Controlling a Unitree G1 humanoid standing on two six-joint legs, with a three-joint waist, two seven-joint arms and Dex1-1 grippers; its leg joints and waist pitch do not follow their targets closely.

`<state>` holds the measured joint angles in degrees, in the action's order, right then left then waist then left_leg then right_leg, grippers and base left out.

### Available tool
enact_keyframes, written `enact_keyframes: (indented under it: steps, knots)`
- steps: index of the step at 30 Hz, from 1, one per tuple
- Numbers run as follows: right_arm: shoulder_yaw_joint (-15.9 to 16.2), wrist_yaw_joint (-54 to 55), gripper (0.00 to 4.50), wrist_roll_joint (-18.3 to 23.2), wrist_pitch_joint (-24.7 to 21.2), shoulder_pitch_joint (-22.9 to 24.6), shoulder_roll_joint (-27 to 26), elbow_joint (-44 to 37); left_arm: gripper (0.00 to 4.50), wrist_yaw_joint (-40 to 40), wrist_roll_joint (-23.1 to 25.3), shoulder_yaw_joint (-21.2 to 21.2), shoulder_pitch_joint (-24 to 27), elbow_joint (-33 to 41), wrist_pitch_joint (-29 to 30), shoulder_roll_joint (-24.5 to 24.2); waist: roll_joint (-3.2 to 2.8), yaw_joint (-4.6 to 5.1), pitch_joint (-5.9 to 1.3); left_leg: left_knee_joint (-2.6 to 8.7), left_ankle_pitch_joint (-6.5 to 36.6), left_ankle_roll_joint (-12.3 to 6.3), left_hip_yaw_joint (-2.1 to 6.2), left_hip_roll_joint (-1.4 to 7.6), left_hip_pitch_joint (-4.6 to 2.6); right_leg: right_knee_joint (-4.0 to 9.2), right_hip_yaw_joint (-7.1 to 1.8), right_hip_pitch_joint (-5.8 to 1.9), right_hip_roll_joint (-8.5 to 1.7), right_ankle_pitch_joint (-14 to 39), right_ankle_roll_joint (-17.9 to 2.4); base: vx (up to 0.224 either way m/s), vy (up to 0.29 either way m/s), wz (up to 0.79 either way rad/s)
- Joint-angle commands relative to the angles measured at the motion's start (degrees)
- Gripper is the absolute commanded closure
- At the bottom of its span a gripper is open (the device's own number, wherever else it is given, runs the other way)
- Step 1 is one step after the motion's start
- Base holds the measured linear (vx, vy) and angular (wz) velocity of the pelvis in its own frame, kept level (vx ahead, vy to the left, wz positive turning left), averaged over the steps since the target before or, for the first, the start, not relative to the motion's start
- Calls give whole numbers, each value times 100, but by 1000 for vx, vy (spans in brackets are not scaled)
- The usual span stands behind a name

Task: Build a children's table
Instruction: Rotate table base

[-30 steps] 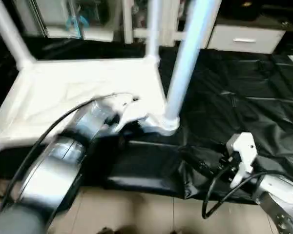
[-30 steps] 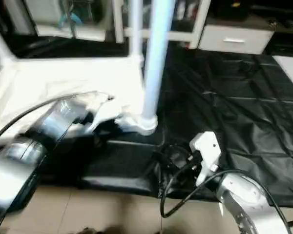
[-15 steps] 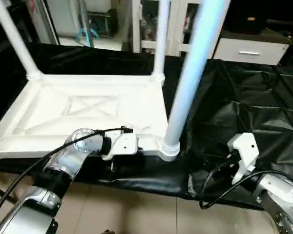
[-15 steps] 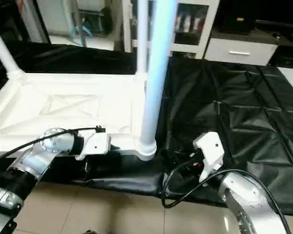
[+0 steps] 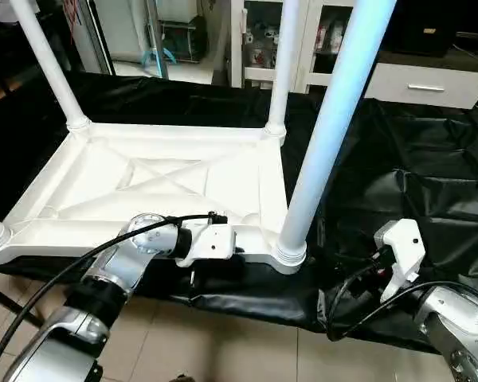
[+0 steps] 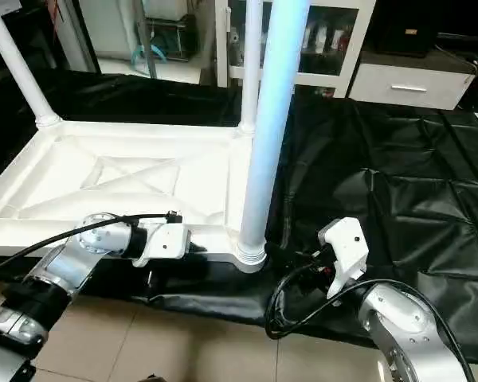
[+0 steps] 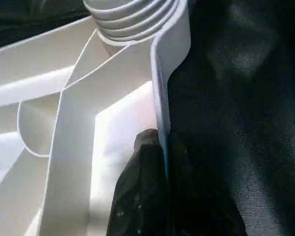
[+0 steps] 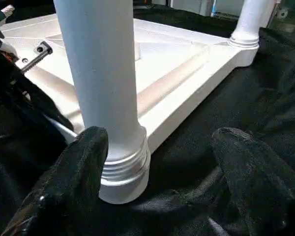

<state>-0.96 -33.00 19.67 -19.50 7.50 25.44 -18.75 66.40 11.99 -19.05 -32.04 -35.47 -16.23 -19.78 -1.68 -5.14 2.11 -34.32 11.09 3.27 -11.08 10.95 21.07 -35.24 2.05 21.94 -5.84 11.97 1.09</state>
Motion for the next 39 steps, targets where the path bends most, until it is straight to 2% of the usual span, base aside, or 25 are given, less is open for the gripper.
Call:
enact_keyframes:
  steps: [1, 3, 4, 5, 6, 7, 9, 13, 19, 20, 23, 28, 32, 33, 39]
  knots:
    - [-98, -9, 82, 2, 16, -35, 13, 18, 386, 140, -910, 277, 53, 362, 462, 348, 182, 42, -274, 463, 1220, -206, 87, 204, -68, 440, -176, -123, -233, 1168, -933, 0, 0, 0]
    - [-117, -22, 82, 8, 11, -81, 37, 56, 386, 257, -1079, 343, 14, 436, 669, 394, 177, 29, -290, 448, 1179, -223, 69, 213, -78, 427, -177, -118, -252, 1062, -1074, 0, 0, 0]
    - [-119, -25, 82, 9, 6, -95, 42, 63, 366, 246, -1078, 353, -9, 421, 687, 400, 161, 29, -301, 440, 1127, -240, 65, 223, -93, 412, -172, -100, -230, 870, -1143, 0, 0, 0]
    - [-120, -30, 82, 10, -1, -110, 47, 67, 366, 230, -1058, 358, -40, 382, 678, 403, 160, 38, -299, 444, 1072, -253, 68, 230, -81, 404, -169, -112, -223, 729, -1159, 0, 0, 0]
    - [-112, -65, 82, 20, 1, -152, 63, 91, 354, 280, -1036, 345, -87, 312, 642, 394, 200, 51, -295, 444, 997, -271, 75, 210, -39, 388, -159, -147, -210, 548, -1126, 0, 0, 0]
    - [-103, -74, 82, 23, -1, -179, 69, 106, 347, 297, -1031, 348, -116, 267, 609, 393, 256, 70, -298, 438, 984, -296, 70, 208, -45, 388, -161, -155, -210, 445, -1095, 0, 0, 0]
    - [-61, -150, 82, 46, -2, -252, 90, 155, 347, 491, -1013, 318, -193, 121, 616, 333, 276, 101, -291, 435, 962, -331, 71, 195, -35, 389, -160, -169, -221, 444, -1080, 0, 0, 0]
    - [-18, -247, 82, 69, 2, -378, 105, 230, 347, 679, -920, 230, -301, -43, 559, 96, 275, 170, -286, 427, 913, -375, 74, 205, -50, 373, -163, -172, -221, 353, -1175, 0, 0, 0]
    - [-25, -344, 82, 78, 23, -466, 137, 340, 347, 801, -894, 186, -408, -134, 529, -157, 262, 160, -270, 439, 1025, -302, 66, 223, -78, 372, -165, -158, -226, 444, -1281, 0, 0, 0]
    - [-25, -357, 82, 70, 32, -470, 136, 352, 329, 841, -903, 199, -419, -159, 595, -185, 262, 153, -272, 437, 1034, -285, 63, 220, -77, 371, -168, -164, -228, 458, -1280, 0, 0, 0]
    - [-12, -375, 82, 56, 45, -467, 123, 359, 312, 688, -851, 256, -469, -296, 450, -199, 265, 146, -280, 427, 942, -297, 65, 215, -75, 353, -169, -174, -225, 305, -1282, 0, 0, 0]
    - [34, -416, 82, 66, 40, -463, 90, 349, 312, 622, -852, 227, -551, -504, 370, -194, 257, 144, -279, 428, 952, -300, 64, 217, -75, 352, -168, -177, -232, 303, -1316, 0, 0, 0]
    - [22, -447, 82, 57, 31, -517, 97, 400, 312, 753, -825, 131, -558, -548, 497, -210, 256, 150, -277, 435, 1063, -245, 65, 216, -79, 365, -171, -177, -231, 437, -1304, 0, 0, 0]
    - [17, -447, 82, 52, 30, -523, 97, 406, 312, 778, -795, 99, -553, -575, 518, -222, 240, 146, -275, 435, 1062, -239, 68, 219, -80, 363, -174, -175, -236, 433, -1309, 0, 0, 0]
    - [35, -414, 82, 12, 66, -533, 63, 444, 312, 869, -817, 77, -541, -668, 653, -204, 250, 146, -286, 427, 944, -277, 63, 217, -81, 340, -167, -183, -230, 166, -1396, 0, 0, 0]
